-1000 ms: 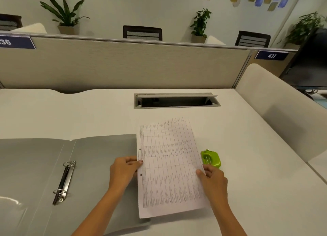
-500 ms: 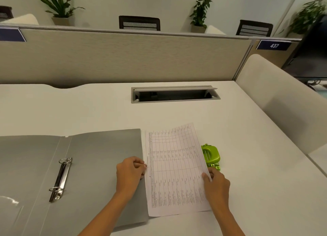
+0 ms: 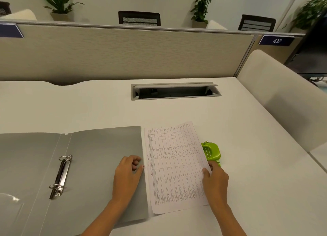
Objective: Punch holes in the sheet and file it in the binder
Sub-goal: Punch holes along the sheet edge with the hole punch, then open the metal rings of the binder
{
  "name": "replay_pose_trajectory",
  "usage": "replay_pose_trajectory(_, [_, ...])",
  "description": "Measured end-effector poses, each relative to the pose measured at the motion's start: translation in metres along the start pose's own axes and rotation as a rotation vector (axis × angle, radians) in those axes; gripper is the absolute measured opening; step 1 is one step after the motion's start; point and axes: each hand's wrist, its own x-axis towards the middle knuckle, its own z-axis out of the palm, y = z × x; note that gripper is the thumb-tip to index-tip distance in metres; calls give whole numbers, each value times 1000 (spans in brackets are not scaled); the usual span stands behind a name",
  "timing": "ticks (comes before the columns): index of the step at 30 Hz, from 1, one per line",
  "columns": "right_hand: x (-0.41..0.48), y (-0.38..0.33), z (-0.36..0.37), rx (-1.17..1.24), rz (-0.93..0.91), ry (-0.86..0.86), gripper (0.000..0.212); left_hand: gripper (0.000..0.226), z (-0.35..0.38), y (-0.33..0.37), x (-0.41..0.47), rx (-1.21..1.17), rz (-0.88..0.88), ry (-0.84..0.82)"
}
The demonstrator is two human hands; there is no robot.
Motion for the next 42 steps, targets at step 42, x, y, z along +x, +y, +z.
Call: replay_pose_trajectory(42, [-97,-85,54,58,-755,-8,22,14,-123,-52,-48,-79,82,312])
